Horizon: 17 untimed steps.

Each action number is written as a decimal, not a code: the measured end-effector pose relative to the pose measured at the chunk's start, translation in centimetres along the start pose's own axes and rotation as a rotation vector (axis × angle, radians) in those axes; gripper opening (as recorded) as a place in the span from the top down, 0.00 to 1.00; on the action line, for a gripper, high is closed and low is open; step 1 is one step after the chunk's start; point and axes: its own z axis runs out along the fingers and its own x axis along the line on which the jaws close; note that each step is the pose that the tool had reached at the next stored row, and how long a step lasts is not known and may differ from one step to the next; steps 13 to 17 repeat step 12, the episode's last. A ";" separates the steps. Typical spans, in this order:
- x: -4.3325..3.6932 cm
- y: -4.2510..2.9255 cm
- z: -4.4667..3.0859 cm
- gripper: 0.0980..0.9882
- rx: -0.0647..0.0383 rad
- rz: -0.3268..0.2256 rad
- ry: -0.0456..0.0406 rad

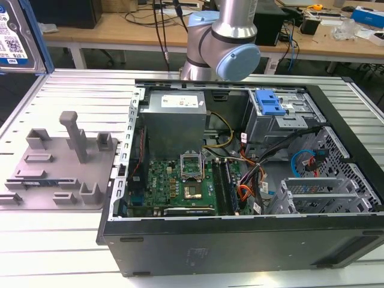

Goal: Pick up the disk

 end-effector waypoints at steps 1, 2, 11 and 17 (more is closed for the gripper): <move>0.00 0.00 0.00 0.70 0.000 0.000 -0.0001; 0.00 0.00 -0.01 0.70 0.000 0.000 -0.0002; 0.01 0.00 0.00 0.70 0.000 0.000 -0.0024; 0.01 0.00 0.00 0.70 0.000 0.000 -0.0025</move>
